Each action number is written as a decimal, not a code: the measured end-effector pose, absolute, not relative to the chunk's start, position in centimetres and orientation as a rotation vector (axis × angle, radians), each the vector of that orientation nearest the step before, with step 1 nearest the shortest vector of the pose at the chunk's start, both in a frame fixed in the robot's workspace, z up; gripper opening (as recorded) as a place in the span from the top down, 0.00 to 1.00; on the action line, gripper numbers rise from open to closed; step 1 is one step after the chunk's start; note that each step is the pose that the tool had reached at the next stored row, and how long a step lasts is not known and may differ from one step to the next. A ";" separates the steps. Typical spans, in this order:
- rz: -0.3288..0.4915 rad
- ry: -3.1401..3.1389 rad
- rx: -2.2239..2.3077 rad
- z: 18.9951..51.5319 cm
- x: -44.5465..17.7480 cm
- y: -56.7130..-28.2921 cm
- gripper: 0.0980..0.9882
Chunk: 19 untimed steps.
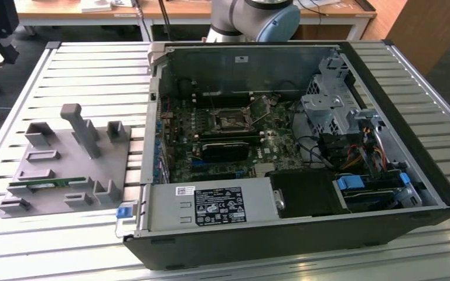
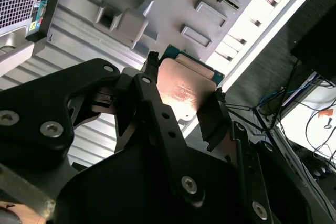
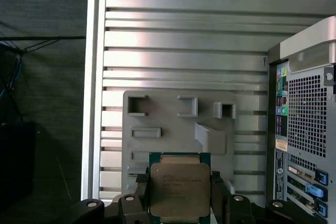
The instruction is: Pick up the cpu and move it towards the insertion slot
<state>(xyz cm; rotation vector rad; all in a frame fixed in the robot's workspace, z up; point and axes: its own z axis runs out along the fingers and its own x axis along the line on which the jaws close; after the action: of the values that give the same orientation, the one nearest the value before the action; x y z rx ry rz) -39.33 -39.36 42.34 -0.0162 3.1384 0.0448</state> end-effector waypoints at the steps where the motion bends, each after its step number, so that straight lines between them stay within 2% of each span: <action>1: 0.045 3.138 -0.016 42.3 -39.2 -39.4 0.50; 19: 0.045 3.138 -0.016 42.3 -37.0 -39.4 0.50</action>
<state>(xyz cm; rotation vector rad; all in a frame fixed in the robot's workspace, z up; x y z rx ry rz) -37.00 -39.37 42.34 -0.0162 3.1385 0.0447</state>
